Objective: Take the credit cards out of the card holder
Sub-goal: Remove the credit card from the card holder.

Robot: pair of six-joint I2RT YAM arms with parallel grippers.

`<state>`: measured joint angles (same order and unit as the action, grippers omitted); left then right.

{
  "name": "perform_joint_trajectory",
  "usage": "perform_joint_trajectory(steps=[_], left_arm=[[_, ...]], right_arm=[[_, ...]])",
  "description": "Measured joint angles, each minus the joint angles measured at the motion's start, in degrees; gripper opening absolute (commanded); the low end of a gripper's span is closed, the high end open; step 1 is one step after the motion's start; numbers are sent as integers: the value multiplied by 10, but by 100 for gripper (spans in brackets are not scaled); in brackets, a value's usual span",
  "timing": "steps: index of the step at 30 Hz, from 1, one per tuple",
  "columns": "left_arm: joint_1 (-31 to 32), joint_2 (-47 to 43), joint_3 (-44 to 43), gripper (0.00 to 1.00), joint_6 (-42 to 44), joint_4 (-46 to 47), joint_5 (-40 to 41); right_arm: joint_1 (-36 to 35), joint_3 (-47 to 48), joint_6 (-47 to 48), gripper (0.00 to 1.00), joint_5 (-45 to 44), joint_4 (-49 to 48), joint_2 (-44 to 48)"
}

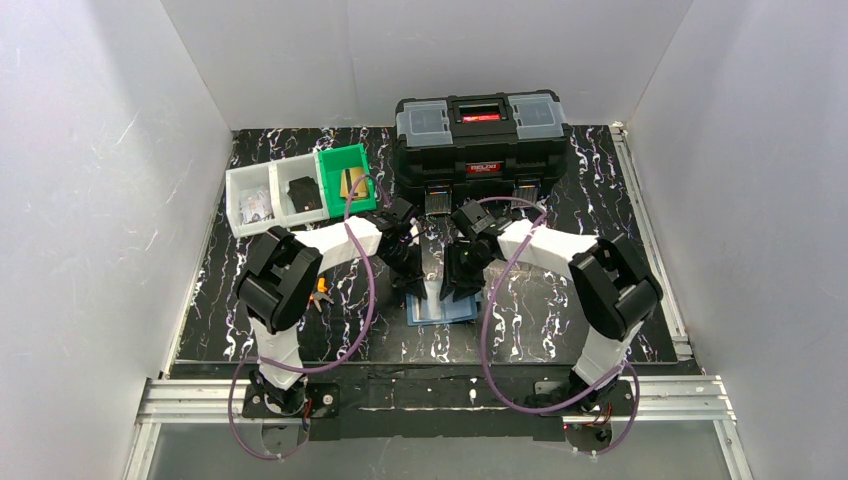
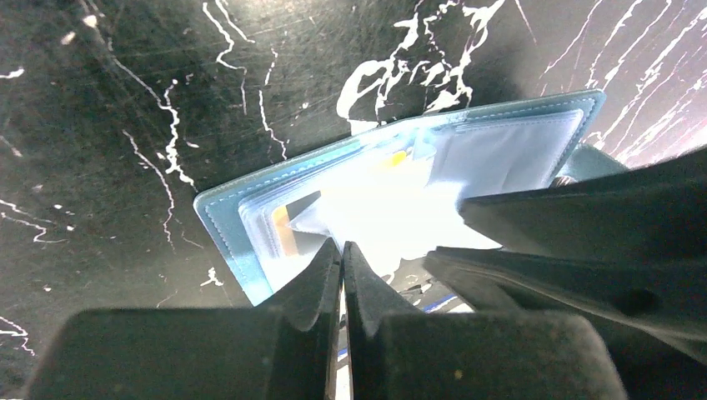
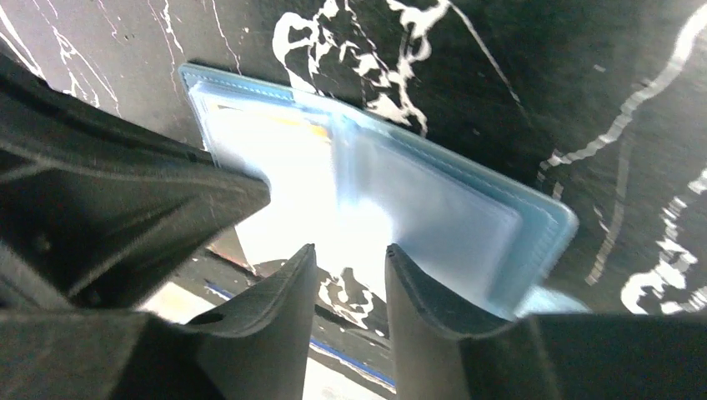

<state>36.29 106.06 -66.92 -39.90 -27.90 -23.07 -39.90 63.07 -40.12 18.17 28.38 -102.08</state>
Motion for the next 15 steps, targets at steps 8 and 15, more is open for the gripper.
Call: perform_joint_trajectory(steps=[8, 15], left_arm=[[0, -9, 0, 0, 0, -13, 9], [1, -10, -10, 0, -2, -23, 12]], right_arm=[[0, 2, 14, 47, -92, 66, 70], [0, -4, 18, 36, -151, 93, 72]])
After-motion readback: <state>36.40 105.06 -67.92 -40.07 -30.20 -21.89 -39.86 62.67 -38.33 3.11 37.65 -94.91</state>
